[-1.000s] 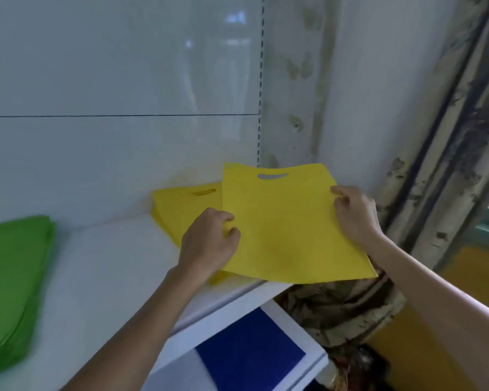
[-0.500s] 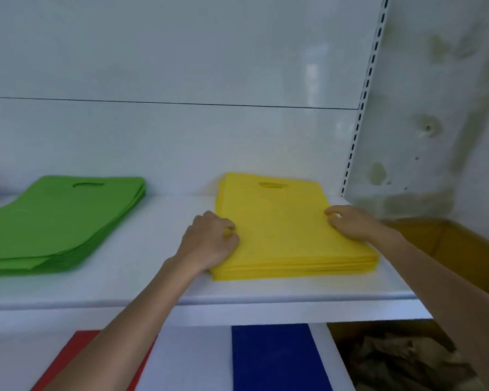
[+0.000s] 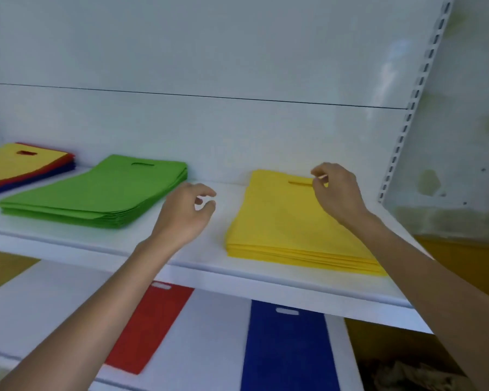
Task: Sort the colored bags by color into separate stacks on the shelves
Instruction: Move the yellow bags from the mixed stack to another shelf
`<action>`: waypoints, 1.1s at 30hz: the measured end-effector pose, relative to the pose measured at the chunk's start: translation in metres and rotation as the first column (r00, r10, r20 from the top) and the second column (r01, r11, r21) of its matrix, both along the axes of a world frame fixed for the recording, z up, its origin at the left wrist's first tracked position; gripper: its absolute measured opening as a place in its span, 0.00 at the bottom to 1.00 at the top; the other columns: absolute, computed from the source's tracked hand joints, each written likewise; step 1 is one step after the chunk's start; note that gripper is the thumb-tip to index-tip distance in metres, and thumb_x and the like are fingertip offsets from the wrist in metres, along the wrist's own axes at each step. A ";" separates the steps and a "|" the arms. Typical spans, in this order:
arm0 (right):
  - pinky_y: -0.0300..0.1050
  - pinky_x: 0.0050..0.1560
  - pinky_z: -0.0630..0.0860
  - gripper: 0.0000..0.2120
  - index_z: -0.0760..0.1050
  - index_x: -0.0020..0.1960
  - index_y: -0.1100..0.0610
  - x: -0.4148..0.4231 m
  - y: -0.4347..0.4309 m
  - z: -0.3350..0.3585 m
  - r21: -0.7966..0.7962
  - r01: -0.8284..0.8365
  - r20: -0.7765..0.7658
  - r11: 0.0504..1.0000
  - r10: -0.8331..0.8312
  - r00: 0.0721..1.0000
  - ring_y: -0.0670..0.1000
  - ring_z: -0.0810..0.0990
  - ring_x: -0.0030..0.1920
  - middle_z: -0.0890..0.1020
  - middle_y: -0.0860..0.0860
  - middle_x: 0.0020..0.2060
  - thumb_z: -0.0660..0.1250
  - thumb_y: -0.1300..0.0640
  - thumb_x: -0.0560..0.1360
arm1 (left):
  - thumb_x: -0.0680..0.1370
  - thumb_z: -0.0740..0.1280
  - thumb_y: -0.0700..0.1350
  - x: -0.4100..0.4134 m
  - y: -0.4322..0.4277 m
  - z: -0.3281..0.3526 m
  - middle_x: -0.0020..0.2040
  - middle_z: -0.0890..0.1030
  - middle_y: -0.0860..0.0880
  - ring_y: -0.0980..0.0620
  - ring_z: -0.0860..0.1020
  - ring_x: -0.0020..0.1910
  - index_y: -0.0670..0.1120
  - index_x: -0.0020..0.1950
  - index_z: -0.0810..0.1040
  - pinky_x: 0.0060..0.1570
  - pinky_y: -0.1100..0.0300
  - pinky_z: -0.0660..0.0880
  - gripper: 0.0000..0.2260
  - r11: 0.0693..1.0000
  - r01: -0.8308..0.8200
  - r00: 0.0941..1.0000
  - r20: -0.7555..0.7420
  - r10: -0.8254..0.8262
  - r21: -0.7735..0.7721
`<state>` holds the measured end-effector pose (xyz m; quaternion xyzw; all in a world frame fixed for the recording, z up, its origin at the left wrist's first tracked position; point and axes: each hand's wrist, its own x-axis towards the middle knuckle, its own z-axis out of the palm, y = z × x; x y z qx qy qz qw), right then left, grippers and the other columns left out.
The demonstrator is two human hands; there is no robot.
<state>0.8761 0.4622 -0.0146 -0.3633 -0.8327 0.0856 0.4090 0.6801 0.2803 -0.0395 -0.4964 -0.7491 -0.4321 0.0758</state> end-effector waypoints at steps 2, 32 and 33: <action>0.45 0.55 0.70 0.10 0.76 0.55 0.62 -0.041 -0.023 0.005 0.029 -0.129 -0.045 0.991 0.130 0.990 0.55 0.78 0.50 0.79 0.57 0.53 0.61 0.64 0.75 | 0.75 0.66 0.40 -0.016 -0.026 0.005 0.49 0.74 0.50 0.54 0.74 0.45 0.46 0.52 0.80 0.48 0.62 0.68 0.08 0.998 -0.069 0.997 -0.019 0.069 0.012; 0.39 0.49 0.73 0.11 0.76 0.57 0.61 -0.502 -0.343 -0.006 -0.093 -0.736 -0.099 0.671 0.729 0.677 0.48 0.76 0.45 0.80 0.54 0.52 0.61 0.65 0.76 | 0.76 0.65 0.41 -0.364 -0.370 -0.008 0.52 0.76 0.51 0.56 0.74 0.48 0.50 0.50 0.79 0.46 0.63 0.69 0.07 0.896 -0.428 0.902 0.000 0.431 -0.118; 0.38 0.48 0.73 0.11 0.76 0.57 0.61 -0.509 -0.341 -0.003 -0.089 -0.731 -0.099 0.677 0.724 0.682 0.48 0.76 0.45 0.80 0.54 0.52 0.61 0.65 0.76 | 0.76 0.65 0.41 -0.373 -0.367 -0.008 0.51 0.76 0.51 0.57 0.74 0.49 0.50 0.50 0.79 0.45 0.63 0.69 0.07 0.900 -0.420 0.906 0.009 0.424 -0.113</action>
